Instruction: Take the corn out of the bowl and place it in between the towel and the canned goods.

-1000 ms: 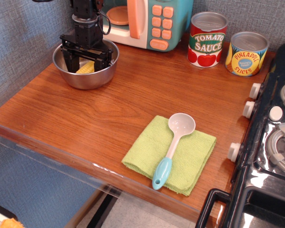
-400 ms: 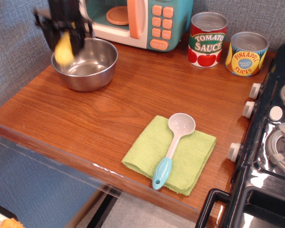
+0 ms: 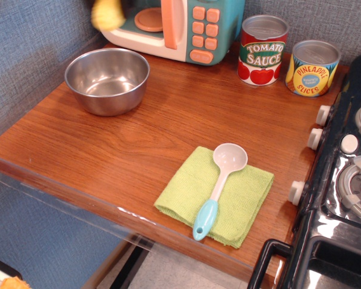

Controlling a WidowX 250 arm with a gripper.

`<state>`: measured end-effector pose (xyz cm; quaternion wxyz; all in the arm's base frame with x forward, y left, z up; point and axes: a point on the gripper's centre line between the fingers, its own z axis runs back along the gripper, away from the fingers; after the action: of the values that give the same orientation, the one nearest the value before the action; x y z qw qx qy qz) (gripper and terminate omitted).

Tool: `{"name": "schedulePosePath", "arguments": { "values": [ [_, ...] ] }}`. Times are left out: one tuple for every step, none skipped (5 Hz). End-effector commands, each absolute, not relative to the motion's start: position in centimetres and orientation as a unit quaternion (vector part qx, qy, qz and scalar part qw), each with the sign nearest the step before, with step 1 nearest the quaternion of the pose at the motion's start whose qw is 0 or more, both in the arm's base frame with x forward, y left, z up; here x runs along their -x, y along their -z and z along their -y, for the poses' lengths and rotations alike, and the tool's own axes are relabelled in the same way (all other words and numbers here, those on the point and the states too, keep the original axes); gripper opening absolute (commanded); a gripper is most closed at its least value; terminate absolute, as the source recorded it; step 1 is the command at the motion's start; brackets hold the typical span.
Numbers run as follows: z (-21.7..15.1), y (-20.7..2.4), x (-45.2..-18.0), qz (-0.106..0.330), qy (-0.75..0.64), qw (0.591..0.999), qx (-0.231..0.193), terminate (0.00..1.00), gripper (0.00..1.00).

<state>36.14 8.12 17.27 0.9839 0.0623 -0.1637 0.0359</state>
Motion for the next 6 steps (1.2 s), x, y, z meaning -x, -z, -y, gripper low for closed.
{"name": "schedulePosePath", "arguments": {
  "values": [
    [1.0,-12.8,-37.0,0.1,0.004,0.994,-0.034,0.0,0.0],
    [6.1,-11.0,-36.9,0.086,-0.031,0.995,-0.036,0.0,0.0],
    [10.3,-8.9,-36.5,0.071,-0.04,0.996,-0.028,0.0,0.0],
    [10.4,-7.0,-36.3,0.069,-0.051,0.996,-0.015,0.0,0.0],
    [10.1,-5.2,-36.5,0.068,-0.066,0.995,-0.008,0.0,0.0],
    [10.0,-4.6,-36.8,0.07,-0.068,0.995,-0.012,0.0,0.0]
  ]
}}
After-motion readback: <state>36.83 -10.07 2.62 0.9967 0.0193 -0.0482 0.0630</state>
